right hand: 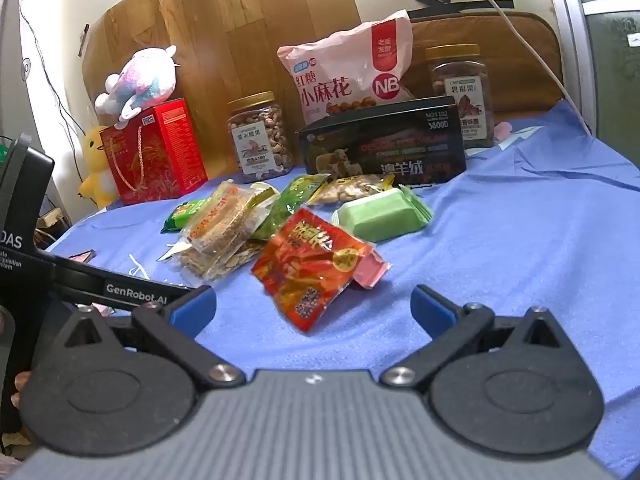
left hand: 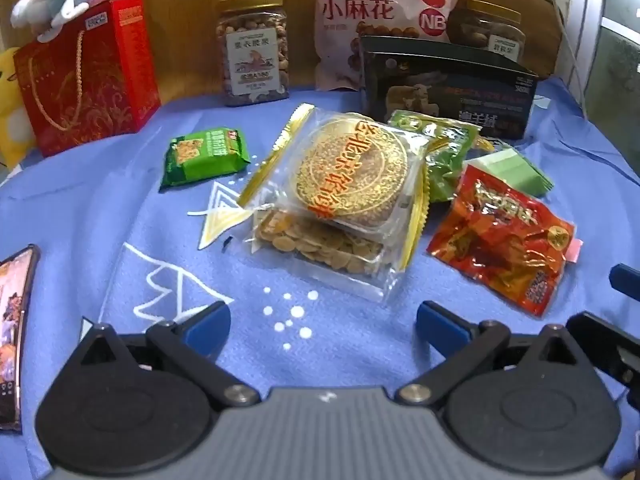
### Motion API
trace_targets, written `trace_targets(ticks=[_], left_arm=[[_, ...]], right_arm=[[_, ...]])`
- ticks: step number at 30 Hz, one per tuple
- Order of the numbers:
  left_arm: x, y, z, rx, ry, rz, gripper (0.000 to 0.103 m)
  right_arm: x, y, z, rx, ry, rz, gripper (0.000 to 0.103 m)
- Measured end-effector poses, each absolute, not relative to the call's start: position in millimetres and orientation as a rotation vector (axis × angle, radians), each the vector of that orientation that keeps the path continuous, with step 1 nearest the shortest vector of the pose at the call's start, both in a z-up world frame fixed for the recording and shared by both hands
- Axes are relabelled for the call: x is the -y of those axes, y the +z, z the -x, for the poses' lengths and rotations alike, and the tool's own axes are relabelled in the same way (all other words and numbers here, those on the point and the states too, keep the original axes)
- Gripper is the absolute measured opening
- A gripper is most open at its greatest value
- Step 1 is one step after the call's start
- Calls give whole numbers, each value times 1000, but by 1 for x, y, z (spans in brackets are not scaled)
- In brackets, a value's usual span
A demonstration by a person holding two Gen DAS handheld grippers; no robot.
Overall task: Organize snacks
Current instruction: 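Move both tools toward the loose snacks on the blue cloth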
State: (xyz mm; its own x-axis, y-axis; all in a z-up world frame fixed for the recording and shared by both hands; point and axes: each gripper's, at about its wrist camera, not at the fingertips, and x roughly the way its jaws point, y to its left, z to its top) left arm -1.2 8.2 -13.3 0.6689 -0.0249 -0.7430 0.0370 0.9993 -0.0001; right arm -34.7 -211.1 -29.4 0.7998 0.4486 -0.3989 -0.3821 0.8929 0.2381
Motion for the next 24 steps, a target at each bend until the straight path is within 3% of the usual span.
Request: trace_targets(ticks=[17, 19, 21, 24], left_arm=[[-17, -10, 12, -808, -109, 16, 103], [-24, -5, 12, -811, -145, 80, 96], [-27, 3, 12, -788, -201, 122, 85], [-17, 17, 14, -709, -271, 90, 82]], right_arm=[[204, -30, 37, -441, 427, -85, 103], [202, -31, 38, -433, 419, -64, 98], [202, -31, 37, -433, 418, -49, 84], [204, -32, 35, -444, 428, -49, 64]])
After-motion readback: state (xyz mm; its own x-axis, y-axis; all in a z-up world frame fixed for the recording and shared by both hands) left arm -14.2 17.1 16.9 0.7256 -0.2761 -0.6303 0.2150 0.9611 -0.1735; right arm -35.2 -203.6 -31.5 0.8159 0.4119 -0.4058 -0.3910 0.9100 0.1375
